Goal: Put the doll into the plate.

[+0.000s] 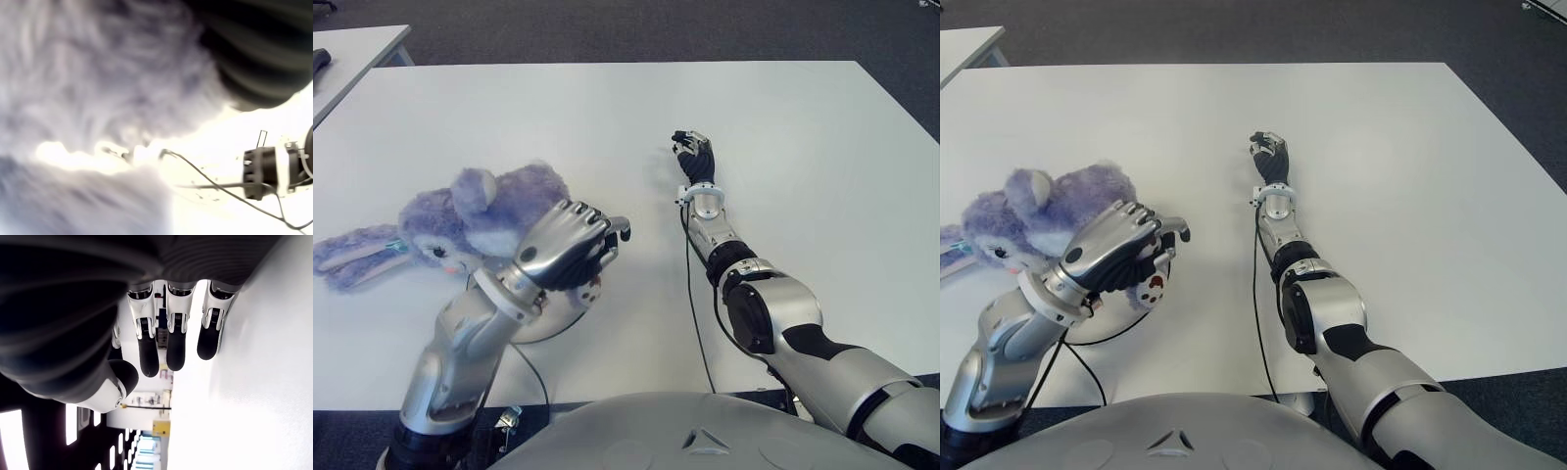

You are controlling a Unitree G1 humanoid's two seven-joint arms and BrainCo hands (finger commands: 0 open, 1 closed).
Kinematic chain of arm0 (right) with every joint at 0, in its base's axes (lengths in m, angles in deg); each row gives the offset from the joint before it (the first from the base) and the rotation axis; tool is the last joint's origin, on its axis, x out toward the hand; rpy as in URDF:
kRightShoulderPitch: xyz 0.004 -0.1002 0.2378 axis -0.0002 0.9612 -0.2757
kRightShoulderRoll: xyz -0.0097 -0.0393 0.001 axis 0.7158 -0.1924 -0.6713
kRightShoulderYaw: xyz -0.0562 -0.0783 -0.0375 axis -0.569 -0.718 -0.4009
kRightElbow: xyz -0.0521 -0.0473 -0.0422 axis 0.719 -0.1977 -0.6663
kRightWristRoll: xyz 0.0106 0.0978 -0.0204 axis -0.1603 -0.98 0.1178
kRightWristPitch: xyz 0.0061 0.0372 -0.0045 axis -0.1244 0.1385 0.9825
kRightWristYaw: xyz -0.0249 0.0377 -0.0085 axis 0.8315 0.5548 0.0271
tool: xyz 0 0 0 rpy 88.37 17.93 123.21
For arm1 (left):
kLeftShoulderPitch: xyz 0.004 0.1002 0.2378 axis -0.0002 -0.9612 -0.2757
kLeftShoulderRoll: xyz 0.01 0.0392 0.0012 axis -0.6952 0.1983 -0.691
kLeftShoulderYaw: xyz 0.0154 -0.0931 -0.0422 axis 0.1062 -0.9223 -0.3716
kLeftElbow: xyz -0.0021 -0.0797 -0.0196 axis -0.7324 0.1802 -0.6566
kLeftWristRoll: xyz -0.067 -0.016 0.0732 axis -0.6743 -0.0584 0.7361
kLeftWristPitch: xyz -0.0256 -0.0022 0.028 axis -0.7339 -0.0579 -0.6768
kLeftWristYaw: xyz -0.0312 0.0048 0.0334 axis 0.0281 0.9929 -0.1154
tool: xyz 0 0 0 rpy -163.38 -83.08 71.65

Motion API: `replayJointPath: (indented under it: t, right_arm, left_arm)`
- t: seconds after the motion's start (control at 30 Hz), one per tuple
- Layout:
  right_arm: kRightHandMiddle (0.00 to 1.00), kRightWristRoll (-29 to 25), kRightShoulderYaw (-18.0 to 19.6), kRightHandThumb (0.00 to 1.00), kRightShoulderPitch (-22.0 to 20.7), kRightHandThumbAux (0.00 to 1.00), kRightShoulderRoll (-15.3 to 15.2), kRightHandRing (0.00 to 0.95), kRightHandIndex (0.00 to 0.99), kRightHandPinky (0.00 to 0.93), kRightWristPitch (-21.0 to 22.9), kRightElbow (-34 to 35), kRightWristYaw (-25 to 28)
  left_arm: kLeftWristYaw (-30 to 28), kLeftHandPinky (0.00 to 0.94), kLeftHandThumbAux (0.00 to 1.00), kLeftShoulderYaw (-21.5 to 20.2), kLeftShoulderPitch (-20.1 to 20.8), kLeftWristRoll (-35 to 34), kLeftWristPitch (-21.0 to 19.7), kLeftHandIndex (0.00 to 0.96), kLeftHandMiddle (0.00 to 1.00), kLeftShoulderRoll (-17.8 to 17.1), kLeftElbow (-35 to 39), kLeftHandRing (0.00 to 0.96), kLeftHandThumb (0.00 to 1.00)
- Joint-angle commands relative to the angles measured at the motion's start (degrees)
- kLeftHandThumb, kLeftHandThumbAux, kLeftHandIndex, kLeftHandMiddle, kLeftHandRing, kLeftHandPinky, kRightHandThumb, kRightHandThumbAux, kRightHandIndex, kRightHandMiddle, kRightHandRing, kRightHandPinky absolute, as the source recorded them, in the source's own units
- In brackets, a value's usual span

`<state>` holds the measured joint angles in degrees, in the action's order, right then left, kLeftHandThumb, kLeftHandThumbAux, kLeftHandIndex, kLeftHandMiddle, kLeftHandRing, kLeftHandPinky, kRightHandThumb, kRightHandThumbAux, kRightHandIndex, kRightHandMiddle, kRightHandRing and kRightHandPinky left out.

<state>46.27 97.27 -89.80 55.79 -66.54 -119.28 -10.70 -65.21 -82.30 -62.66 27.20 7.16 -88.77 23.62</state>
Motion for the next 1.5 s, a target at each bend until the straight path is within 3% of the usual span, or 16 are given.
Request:
replayJointPath:
  t: [0.03, 0.57, 1.0, 1.33, 1.5]
  right_arm:
    - [0.248, -0.57, 0.53, 0.704, 10.76, 0.739, 7.37, 0.204, 0.401, 0.195, 7.22, -7.37, -0.52]
    - [0.247, -0.7, 0.62, 0.705, 10.8, 0.739, 7.4, 0.2, 0.4, 0.197, 6.97, -7.38, 0.01]
    - [0.254, -0.24, 0.2, 0.706, 11.0, 0.739, 7.35, 0.209, 0.401, 0.207, 6.54, -7.39, -0.27]
    - [0.251, -0.2, 0.14, 0.706, 10.88, 0.739, 7.36, 0.208, 0.4, 0.203, 6.8, -7.42, -0.08]
    - [0.251, -0.23, 0.17, 0.706, 10.98, 0.739, 7.33, 0.208, 0.4, 0.201, 6.67, -7.44, -0.1]
  left_arm:
    - [2.5, 0.843, 0.699, 1.75, -3.47, 1.02, -0.57, 0.441, 0.833, 2.19, -0.51, 0.835, 0.742]
    - [10.91, 0.837, 0.698, 7.43, -5.33, -1.89, 4.64, 0.441, 0.816, 6.27, -7.41, 0.821, 0.741]
    - [18.0, 0.848, 0.695, 11.92, -10.78, -0.91, 6.84, 0.442, 0.813, 9.05, -13.87, 0.826, 0.741]
    - [29.3, 0.752, 0.685, 13.49, -10.15, 2.21, 10.15, 0.434, 0.729, 11.64, -25.07, 0.761, 0.735]
    - [33.66, 0.671, 0.681, 13.66, -10.94, 1.84, 10.98, 0.429, 0.657, 13.15, -27.46, 0.682, 0.732]
